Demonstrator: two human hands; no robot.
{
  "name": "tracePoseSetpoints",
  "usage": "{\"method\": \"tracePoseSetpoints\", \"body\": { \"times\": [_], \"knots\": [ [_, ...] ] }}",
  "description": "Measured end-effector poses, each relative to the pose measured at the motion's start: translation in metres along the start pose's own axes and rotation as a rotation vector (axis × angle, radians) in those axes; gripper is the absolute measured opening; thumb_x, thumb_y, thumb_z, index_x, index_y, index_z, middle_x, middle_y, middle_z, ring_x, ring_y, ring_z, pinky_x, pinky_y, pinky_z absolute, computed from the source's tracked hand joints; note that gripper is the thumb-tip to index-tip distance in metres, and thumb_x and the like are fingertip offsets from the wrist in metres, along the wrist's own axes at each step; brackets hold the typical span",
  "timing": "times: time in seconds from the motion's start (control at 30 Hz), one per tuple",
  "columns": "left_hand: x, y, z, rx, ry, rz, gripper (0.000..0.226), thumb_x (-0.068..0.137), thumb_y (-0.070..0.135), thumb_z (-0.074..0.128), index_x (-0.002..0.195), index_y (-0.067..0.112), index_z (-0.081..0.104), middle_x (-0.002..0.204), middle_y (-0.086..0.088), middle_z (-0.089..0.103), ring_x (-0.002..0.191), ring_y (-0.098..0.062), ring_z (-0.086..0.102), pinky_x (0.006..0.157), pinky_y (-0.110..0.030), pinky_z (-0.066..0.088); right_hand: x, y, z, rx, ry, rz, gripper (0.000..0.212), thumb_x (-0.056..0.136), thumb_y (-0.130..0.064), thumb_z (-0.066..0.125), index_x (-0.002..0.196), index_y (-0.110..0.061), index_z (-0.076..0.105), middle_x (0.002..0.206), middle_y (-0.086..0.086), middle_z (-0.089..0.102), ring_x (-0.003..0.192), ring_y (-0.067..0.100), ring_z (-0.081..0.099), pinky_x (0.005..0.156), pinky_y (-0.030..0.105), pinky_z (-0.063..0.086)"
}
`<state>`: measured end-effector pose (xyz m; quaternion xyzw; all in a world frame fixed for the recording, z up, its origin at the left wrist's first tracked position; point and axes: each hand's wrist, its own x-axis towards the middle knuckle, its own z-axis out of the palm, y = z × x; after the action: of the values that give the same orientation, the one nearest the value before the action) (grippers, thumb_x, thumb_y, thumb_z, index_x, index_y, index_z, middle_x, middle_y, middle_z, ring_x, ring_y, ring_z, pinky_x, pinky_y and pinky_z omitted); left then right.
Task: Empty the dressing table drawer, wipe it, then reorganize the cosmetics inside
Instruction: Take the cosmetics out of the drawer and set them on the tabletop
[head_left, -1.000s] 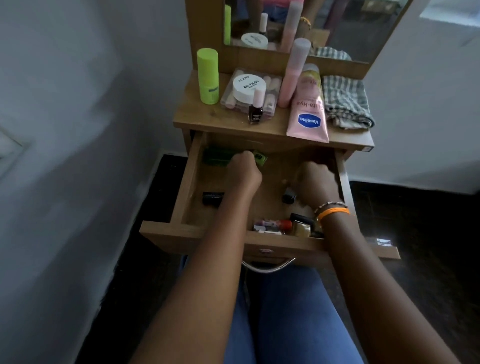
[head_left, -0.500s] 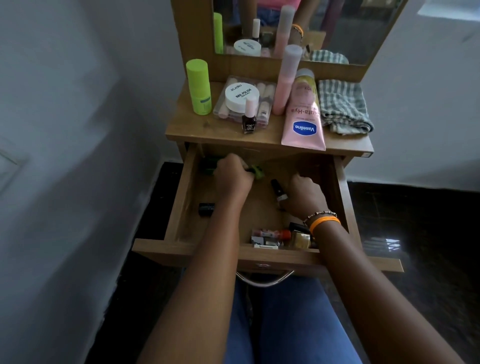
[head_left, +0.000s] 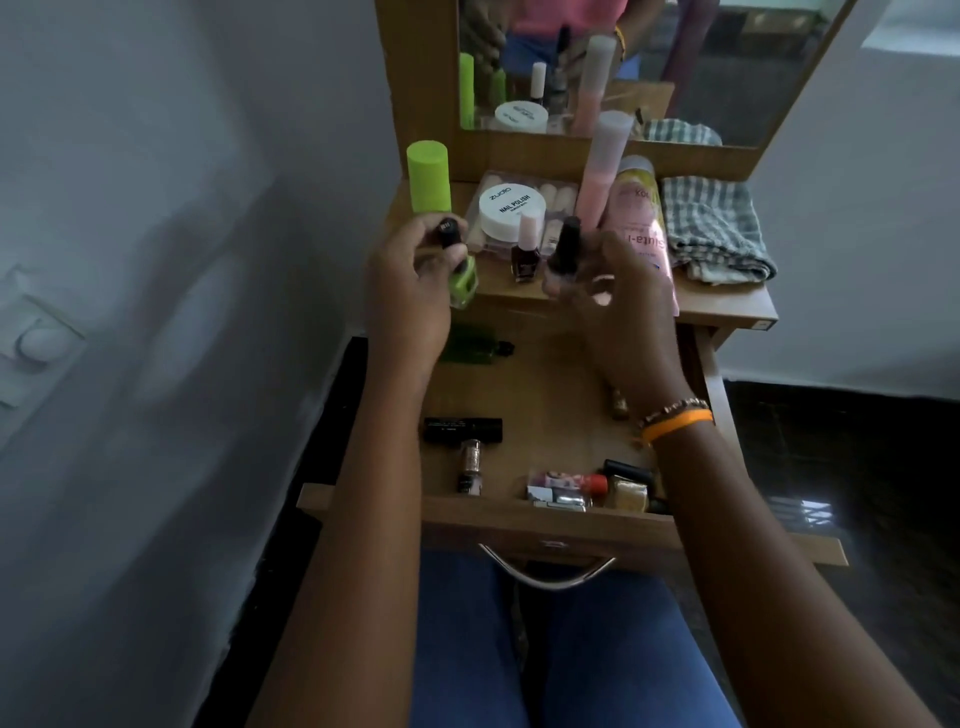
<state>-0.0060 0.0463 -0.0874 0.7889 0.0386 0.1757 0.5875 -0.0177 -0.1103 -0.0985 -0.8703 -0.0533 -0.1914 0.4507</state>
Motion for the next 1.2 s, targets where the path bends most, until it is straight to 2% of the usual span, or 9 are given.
{"method": "tracePoseSetpoints", "body": {
  "times": [0.1, 0.17, 0.23, 0.43, 0.73, 0.87, 0.97, 1.07, 1.2],
  "knots": [
    [0.013, -0.002, 0.011, 0.033, 0.035, 0.028, 0.019, 0.09, 0.011, 0.056, 0.106, 0.016, 0.066, 0.112, -0.001, 0.064, 0.101, -0.016, 0.061, 0.085, -0.036, 0.055, 0.02, -0.001, 0.01, -0.144, 0.104, 0.004, 0.03, 0.083, -0.01, 0.065, 0.112, -0.005, 0.058, 0.116, 0.01, 0.059, 0.094, 0.009, 0.052, 0.081, 0.006, 0.042],
    [0.017, -0.004, 0.019, 0.058, 0.042, 0.023, 0.022, 0.09, 0.01, 0.056, 0.109, 0.014, 0.066, 0.114, -0.004, 0.064, 0.104, -0.019, 0.061, 0.086, -0.04, 0.054, 0.024, 0.003, 0.015, -0.273, 0.124, 0.049, 0.032, 0.085, -0.013, 0.061, 0.116, -0.008, 0.056, 0.119, 0.009, 0.06, 0.109, 0.022, 0.051, 0.094, 0.03, 0.038],
    [0.02, -0.004, 0.024, 0.064, 0.059, 0.023, 0.023, 0.09, 0.01, 0.057, 0.111, 0.012, 0.066, 0.113, -0.004, 0.065, 0.103, -0.02, 0.061, 0.087, -0.04, 0.054, 0.023, 0.008, 0.017, -0.344, 0.135, 0.082, 0.033, 0.086, -0.016, 0.058, 0.119, -0.012, 0.054, 0.12, 0.006, 0.061, 0.115, 0.026, 0.046, 0.096, 0.035, 0.029],
    [0.029, -0.005, 0.031, 0.07, 0.103, 0.057, 0.023, 0.086, 0.01, 0.062, 0.108, 0.01, 0.067, 0.103, 0.003, 0.066, 0.092, -0.007, 0.058, 0.072, -0.004, 0.043, 0.019, 0.023, 0.026, -0.301, 0.157, 0.069, 0.032, 0.083, -0.023, 0.065, 0.112, -0.012, 0.057, 0.112, 0.006, 0.066, 0.107, 0.026, 0.057, 0.1, 0.053, 0.036],
    [0.023, -0.017, 0.032, 0.058, 0.109, 0.023, 0.031, 0.084, 0.012, 0.066, 0.114, 0.014, 0.063, 0.109, 0.008, 0.06, 0.093, -0.001, 0.055, 0.07, 0.0, 0.044, 0.008, 0.035, 0.027, -0.319, 0.204, -0.003, 0.045, 0.078, -0.044, 0.056, 0.115, -0.018, 0.05, 0.114, 0.003, 0.058, 0.108, 0.025, 0.051, 0.092, 0.036, 0.038],
    [-0.007, -0.015, 0.023, 0.069, 0.221, 0.057, 0.011, 0.088, 0.016, 0.06, 0.098, 0.013, 0.062, 0.086, 0.011, 0.056, 0.08, 0.003, 0.05, 0.071, -0.002, 0.038, -0.008, 0.022, 0.002, -0.205, 0.318, -0.11, 0.02, 0.089, -0.025, 0.055, 0.087, -0.006, 0.06, 0.081, -0.002, 0.056, 0.071, 0.008, 0.049, 0.063, 0.005, 0.033],
    [-0.03, -0.025, 0.022, 0.208, -0.17, -0.114, 0.014, 0.088, 0.018, 0.061, 0.101, 0.019, 0.063, 0.086, 0.011, 0.057, 0.08, 0.002, 0.053, 0.061, -0.01, 0.037, -0.022, 0.025, -0.013, -0.149, -0.025, 0.061, 0.013, 0.09, -0.019, 0.056, 0.083, -0.009, 0.062, 0.071, -0.002, 0.063, 0.055, 0.002, 0.053, 0.055, 0.005, 0.041],
    [-0.038, -0.045, 0.027, 0.484, -0.666, -0.302, 0.036, 0.083, 0.01, 0.066, 0.117, 0.023, 0.06, 0.116, 0.006, 0.056, 0.107, -0.011, 0.053, 0.077, -0.018, 0.04, -0.022, 0.04, -0.016, -0.234, -0.36, 0.357, 0.017, 0.09, -0.007, 0.05, 0.091, -0.014, 0.066, 0.085, 0.005, 0.069, 0.071, 0.014, 0.065, 0.061, 0.023, 0.051],
    [-0.042, -0.065, 0.031, 0.689, -0.786, -0.464, 0.041, 0.078, 0.0, 0.068, 0.111, 0.022, 0.059, 0.124, -0.004, 0.056, 0.12, -0.023, 0.048, 0.102, -0.041, 0.041, -0.015, 0.063, -0.009, -0.482, -0.358, 0.568, 0.026, 0.087, -0.007, 0.049, 0.108, -0.015, 0.064, 0.113, 0.012, 0.063, 0.1, 0.033, 0.061, 0.084, 0.041, 0.053]
  ]
}}
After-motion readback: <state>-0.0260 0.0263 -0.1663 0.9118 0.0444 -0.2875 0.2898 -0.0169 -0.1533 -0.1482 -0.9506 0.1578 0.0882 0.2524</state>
